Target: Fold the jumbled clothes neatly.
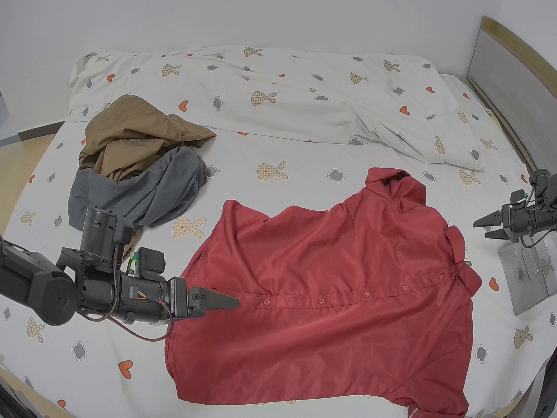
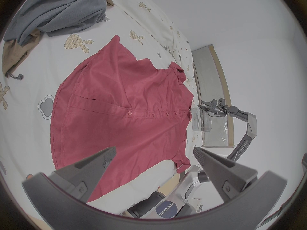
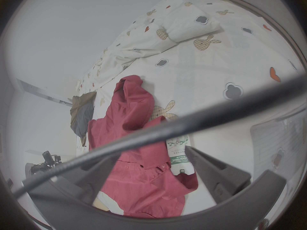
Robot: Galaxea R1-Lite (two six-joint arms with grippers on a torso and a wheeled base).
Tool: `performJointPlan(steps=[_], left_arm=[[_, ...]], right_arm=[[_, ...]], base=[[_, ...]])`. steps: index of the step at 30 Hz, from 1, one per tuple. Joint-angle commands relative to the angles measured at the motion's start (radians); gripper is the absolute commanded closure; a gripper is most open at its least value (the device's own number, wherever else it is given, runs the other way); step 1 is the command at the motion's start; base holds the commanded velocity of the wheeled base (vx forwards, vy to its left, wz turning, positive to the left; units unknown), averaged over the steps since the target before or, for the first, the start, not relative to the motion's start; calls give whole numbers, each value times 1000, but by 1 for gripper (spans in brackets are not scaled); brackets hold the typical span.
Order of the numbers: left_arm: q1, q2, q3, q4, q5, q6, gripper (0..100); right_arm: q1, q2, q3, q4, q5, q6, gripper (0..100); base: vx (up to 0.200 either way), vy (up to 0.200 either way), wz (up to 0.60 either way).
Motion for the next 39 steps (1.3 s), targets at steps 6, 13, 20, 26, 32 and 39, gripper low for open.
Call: performJointPlan(steps=[6, 13, 20, 26, 32, 39], left_arm=[[51, 142, -34, -49, 122, 2, 0], [150, 327, -117, -95, 155, 152, 0], [201, 381, -260, -94, 140, 209, 0], [209, 459, -373, -91, 49, 302, 0], [227, 518, -415, -91, 25, 371, 0], [219, 570, -485, -86, 23, 373, 0]], right_arm=[[-72, -210, 66, -83, 32, 162, 0], [-85, -441, 350, -173, 234, 179, 0], [-57, -588, 569, -302, 283, 179, 0], [-43, -673, 726, -388, 294, 181, 0], [-48, -730, 770, -388, 296, 184, 0], [-48, -822, 810, -382, 319, 187, 0]], base=[[0, 0, 0], [0, 0, 0], [0, 0, 0], [0, 0, 0], [0, 0, 0], [0, 0, 0]])
